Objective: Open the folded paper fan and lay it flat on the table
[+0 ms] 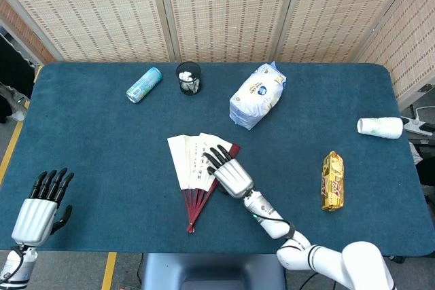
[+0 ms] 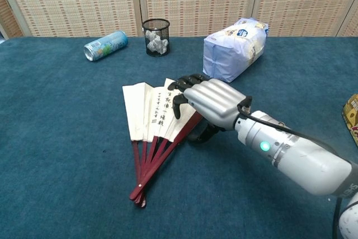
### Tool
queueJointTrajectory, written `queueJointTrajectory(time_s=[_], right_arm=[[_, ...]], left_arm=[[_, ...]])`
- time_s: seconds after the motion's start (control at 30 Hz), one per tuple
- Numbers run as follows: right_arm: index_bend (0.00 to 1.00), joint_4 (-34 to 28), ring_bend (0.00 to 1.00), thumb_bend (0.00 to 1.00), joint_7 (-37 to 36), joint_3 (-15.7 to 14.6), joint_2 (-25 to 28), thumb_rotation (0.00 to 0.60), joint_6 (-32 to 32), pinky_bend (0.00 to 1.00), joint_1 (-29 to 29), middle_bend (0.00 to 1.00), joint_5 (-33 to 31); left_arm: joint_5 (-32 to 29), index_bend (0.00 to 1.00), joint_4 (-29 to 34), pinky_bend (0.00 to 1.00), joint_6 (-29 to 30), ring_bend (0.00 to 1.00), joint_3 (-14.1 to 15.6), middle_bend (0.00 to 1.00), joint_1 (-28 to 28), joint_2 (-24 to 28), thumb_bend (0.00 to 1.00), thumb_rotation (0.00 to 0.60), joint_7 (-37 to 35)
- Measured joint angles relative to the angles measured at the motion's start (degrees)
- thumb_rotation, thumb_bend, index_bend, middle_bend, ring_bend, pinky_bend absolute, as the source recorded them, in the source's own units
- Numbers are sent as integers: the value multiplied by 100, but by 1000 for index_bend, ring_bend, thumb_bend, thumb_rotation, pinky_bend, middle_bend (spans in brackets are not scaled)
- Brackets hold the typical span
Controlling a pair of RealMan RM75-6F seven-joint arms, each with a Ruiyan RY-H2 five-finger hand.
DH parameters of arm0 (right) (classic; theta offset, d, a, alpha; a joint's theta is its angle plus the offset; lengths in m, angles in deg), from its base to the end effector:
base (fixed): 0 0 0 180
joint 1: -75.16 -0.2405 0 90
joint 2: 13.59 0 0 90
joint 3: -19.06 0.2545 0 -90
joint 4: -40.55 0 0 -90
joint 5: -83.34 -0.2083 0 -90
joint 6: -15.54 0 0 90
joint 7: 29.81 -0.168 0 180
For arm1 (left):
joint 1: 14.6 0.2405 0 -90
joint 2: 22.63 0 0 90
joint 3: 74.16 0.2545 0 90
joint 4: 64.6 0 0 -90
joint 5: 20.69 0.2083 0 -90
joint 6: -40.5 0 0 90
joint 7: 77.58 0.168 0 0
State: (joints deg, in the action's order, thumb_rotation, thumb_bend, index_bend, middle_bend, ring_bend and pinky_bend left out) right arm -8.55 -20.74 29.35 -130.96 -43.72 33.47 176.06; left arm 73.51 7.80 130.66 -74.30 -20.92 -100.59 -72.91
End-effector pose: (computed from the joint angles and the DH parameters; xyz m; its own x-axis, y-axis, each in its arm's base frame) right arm -0.1040 -0.3369 -0.1380 0.5154 -0.0704 0.8541 -0.6987 -0.6117 0.3712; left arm -0.3203 0.2045 0.1073 0.5587 -0.0729 0.8262 0.8107 -0.1621 -0.5625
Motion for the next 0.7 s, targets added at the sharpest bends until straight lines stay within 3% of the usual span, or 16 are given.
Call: queueJointTrajectory(time_s=[0.37,0.53,0.7], right_arm=[[461,630,0,238,15,-35,-456,600,114,0,-214,92,-156],[507,1169,0,555,-208,-13,-763,600,160,0,-306,121,-298],[573,1417,0,661,-375,101,-923,600,131,0,-501,156,-415]], left_arm=[[-22,39,-42,71,157,0,-66,0,17,28,433,600,-101],[149,67,-148,68,216,0,-15,0,-9,24,474,600,-151],[173,68,-260,68,260,0,3,0,-25,-13,475,600,-205]])
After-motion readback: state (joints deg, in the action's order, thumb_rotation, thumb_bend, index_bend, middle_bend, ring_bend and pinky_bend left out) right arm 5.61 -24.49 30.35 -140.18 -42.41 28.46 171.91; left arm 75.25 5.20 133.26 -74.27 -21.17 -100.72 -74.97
